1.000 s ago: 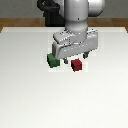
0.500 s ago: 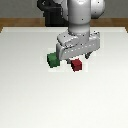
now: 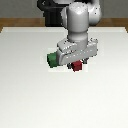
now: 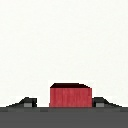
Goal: Place the red cube on top of the green cube.
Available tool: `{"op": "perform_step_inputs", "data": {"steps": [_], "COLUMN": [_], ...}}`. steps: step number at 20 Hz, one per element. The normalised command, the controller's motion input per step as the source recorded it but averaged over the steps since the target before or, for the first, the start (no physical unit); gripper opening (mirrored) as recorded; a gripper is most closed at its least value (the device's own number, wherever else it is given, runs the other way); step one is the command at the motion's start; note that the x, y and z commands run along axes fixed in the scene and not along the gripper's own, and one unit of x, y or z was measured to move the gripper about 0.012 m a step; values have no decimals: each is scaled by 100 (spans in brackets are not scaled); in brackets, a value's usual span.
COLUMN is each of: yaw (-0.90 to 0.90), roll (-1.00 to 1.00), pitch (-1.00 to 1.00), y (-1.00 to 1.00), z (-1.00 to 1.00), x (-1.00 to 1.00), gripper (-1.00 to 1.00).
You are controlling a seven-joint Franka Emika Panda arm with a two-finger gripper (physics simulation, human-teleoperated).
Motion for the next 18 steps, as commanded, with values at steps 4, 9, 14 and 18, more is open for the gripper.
{"op": "perform_step_inputs", "data": {"steps": [4, 9, 14, 18], "yaw": [0, 0, 0, 0], "roll": [0, 0, 0, 0], "pitch": [0, 0, 0, 0], "y": [0, 0, 0, -8], "z": [0, 80, 100, 50], "x": [0, 0, 0, 0], "gripper": [-100, -100, -100, -100]}}
